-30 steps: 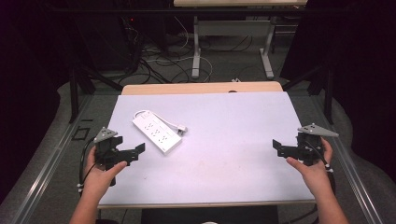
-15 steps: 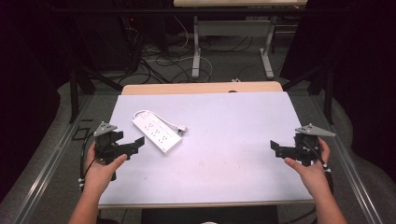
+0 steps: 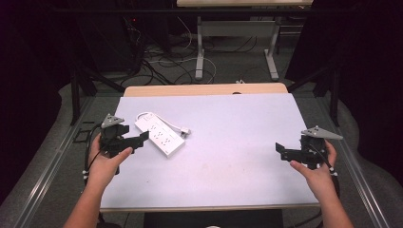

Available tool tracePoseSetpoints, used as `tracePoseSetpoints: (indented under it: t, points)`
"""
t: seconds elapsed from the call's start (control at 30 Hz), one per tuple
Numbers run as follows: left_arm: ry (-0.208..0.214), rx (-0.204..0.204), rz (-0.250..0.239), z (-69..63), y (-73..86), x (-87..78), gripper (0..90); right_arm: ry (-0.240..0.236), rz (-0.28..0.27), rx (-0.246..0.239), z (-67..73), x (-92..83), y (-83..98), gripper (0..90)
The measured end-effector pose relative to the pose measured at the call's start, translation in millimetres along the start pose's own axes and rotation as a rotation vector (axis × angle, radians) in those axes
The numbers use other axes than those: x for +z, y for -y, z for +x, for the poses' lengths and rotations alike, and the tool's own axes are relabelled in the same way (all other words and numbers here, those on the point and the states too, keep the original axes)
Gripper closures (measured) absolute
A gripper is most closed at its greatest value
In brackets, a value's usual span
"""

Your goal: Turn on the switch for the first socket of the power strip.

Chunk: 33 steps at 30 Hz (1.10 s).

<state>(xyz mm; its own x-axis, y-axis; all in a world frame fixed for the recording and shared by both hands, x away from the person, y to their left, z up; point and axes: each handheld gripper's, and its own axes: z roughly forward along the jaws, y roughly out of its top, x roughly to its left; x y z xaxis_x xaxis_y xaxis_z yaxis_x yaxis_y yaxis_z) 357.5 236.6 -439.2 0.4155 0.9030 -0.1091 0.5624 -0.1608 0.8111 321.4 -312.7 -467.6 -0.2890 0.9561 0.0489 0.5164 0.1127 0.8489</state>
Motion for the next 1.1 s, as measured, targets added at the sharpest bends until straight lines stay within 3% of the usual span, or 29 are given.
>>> tracePoseSetpoints:
  t: [0.57,0.63,0.7,0.93,1.1]
  points:
    - [-0.046,0.05,0.016,2.5,-26.7,7.5,23.0,0.001,-0.007,0.004,0.6,0.2,0.3,0.0]
    - [-0.05,0.059,0.014,3.0,-28.9,9.5,23.0,-0.002,0.018,0.001,-0.2,-1.5,-0.2,0.0]
    - [-0.055,0.064,0.019,4.1,-30.9,11.1,23.2,-0.004,0.0,0.005,-0.2,0.3,0.6,0.0]
    - [-0.049,0.049,0.026,4.0,-38.7,19.4,25.8,0.002,0.005,0.005,-0.6,0.5,1.0,0.0]
    - [-0.056,0.061,0.037,3.7,-47.4,24.9,25.9,0.003,0.008,0.0,-1.0,1.4,1.4,0.0]
